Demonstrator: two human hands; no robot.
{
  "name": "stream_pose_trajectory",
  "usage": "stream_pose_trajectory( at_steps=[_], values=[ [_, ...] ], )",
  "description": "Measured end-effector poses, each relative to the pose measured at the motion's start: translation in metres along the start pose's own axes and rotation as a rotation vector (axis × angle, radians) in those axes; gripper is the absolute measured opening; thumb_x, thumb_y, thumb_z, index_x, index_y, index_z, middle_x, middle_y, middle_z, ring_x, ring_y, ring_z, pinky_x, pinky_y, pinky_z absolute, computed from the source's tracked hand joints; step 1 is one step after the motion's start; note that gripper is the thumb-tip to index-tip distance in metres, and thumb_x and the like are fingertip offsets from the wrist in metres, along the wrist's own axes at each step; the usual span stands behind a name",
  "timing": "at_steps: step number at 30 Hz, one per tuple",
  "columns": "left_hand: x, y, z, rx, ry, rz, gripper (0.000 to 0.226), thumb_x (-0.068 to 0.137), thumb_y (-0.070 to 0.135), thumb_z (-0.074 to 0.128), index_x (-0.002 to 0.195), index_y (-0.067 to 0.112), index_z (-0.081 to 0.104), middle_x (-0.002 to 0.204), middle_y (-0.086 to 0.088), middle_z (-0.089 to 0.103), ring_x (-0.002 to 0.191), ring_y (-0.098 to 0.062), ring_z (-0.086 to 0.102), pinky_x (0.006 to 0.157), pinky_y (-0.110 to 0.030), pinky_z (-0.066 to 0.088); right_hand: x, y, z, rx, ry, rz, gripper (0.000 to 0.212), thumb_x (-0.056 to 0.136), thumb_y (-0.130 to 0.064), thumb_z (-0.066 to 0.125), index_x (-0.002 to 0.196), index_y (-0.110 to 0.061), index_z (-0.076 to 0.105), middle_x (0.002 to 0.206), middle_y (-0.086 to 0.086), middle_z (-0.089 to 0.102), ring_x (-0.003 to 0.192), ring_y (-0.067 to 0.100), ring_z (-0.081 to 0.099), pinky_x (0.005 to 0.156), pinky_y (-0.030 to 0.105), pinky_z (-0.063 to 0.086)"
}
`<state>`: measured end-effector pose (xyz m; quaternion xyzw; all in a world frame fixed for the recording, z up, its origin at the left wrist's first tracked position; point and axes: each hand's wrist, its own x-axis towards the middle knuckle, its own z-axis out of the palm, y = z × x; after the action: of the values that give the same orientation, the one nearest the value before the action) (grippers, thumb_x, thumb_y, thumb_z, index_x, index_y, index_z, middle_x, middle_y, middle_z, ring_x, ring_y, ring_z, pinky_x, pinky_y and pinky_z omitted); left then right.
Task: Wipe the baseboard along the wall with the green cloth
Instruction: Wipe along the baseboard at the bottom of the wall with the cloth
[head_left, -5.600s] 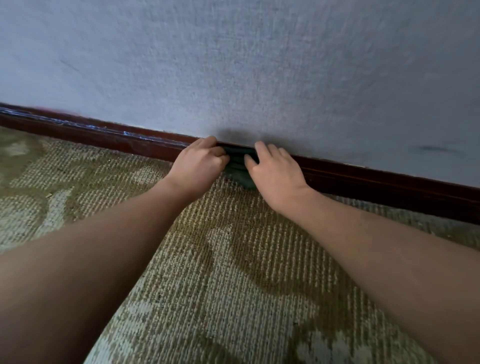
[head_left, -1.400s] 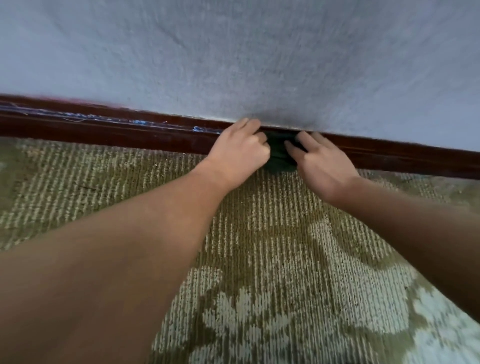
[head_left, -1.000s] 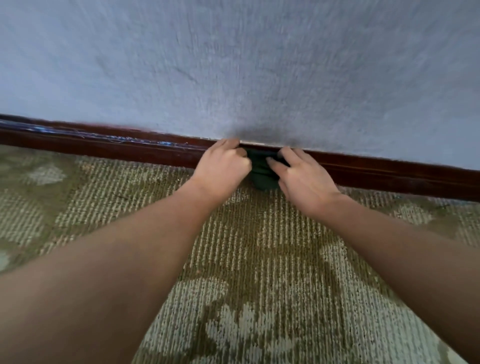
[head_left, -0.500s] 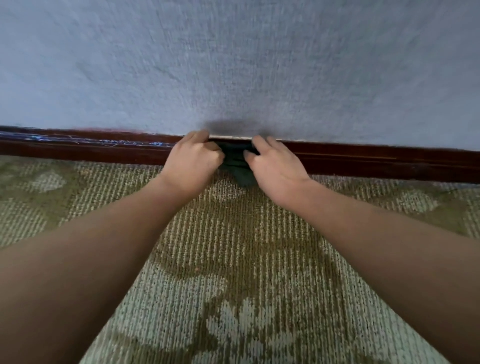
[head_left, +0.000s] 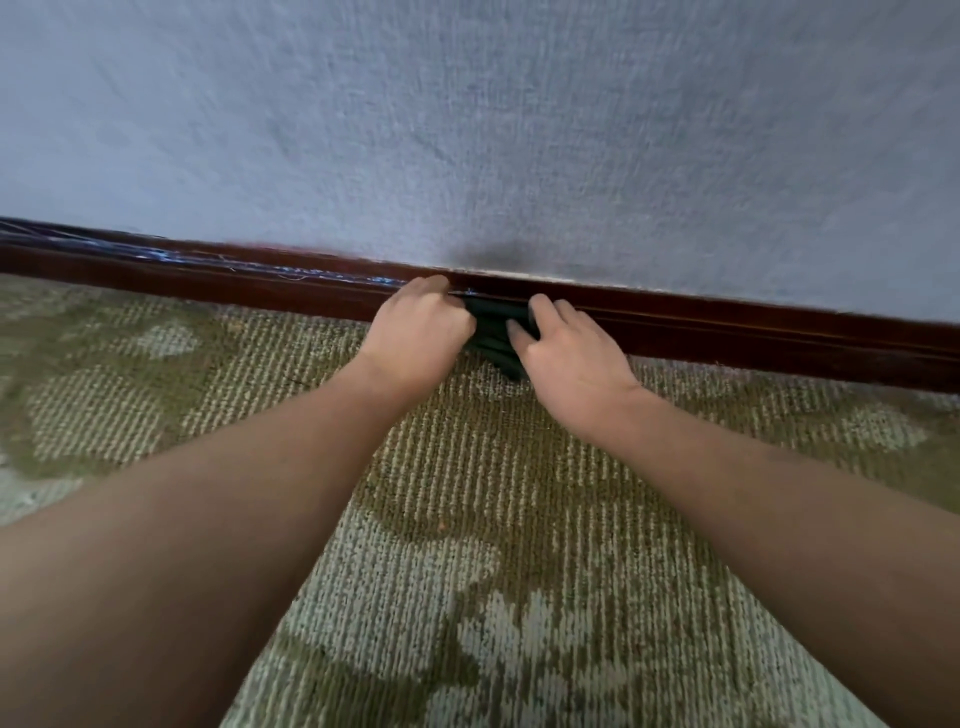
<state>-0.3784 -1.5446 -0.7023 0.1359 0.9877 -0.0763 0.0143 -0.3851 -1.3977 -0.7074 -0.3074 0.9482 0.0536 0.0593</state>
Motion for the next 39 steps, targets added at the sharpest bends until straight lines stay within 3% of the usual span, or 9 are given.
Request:
stream_pose_trajectory(
  at_steps=[6,14,18,26,34,36,39],
  values=[
    [0.018,0.009,-0.015,-0.012,0.076,0.003,0.025,0.084,0.001,0.055,0.104,0.011,0.066,0.101,-0.007,0.064,0.106,-0.023,0.047,0.089,-0.032,0.039,-0.004,0.016,-0.01,-0.028,0.063,0.087,0.047,0.09,-0.005,0.045,0.137,-0.006,0.036,0.131,0.015,0.031,0.12,0.031,0.033,0.1,0.036,0.03],
    [0.026,0.011,-0.01,-0.055,0.031,-0.058,0.028,0.085,0.001,0.054,0.109,0.009,0.065,0.108,-0.013,0.059,0.107,-0.028,0.049,0.087,-0.035,0.043,0.003,0.019,-0.004,0.032,-0.027,0.107,0.05,0.088,-0.001,0.048,0.137,-0.005,0.037,0.14,0.018,0.024,0.127,0.035,0.027,0.104,0.038,0.027],
    [0.028,0.016,-0.01,-0.117,0.012,-0.129,0.029,0.084,0.0,0.055,0.11,0.008,0.065,0.109,-0.015,0.056,0.105,-0.031,0.052,0.086,-0.036,0.045,0.004,0.015,0.003,0.047,-0.024,0.108,0.049,0.089,-0.002,0.046,0.137,-0.003,0.036,0.134,0.016,0.029,0.118,0.032,0.034,0.099,0.037,0.032],
    [0.007,0.013,0.008,-0.04,0.002,-0.03,0.025,0.083,0.004,0.053,0.104,0.01,0.066,0.102,-0.004,0.065,0.108,-0.021,0.046,0.092,-0.028,0.033,0.002,0.005,0.01,-0.052,0.005,0.042,0.049,0.088,-0.002,0.046,0.135,-0.002,0.034,0.127,0.016,0.032,0.113,0.03,0.037,0.094,0.035,0.034],
    [0.013,0.011,0.011,-0.018,0.013,0.03,0.028,0.083,0.003,0.051,0.106,0.013,0.066,0.102,-0.004,0.065,0.105,-0.022,0.047,0.091,-0.029,0.034,-0.001,0.017,0.014,-0.09,0.016,0.034,0.056,0.088,-0.002,0.047,0.14,-0.005,0.028,0.128,0.014,0.031,0.114,0.03,0.035,0.097,0.035,0.03],
    [0.014,0.012,0.011,-0.004,0.059,0.046,0.024,0.079,0.002,0.056,0.097,0.012,0.068,0.094,-0.004,0.067,0.1,-0.022,0.051,0.088,-0.029,0.037,0.001,0.017,0.016,-0.093,0.008,0.027,0.055,0.088,-0.003,0.048,0.14,-0.005,0.029,0.131,0.014,0.03,0.115,0.03,0.034,0.097,0.035,0.029],
    [0.012,0.013,0.01,0.032,0.157,0.117,0.017,0.049,-0.002,0.078,0.059,0.009,0.07,0.056,-0.003,0.065,0.065,-0.023,0.062,0.061,-0.023,0.049,0.002,0.019,0.021,-0.125,0.01,0.005,0.056,0.089,-0.002,0.046,0.141,-0.003,0.027,0.133,0.014,0.03,0.116,0.03,0.034,0.098,0.036,0.029]
  ],
)
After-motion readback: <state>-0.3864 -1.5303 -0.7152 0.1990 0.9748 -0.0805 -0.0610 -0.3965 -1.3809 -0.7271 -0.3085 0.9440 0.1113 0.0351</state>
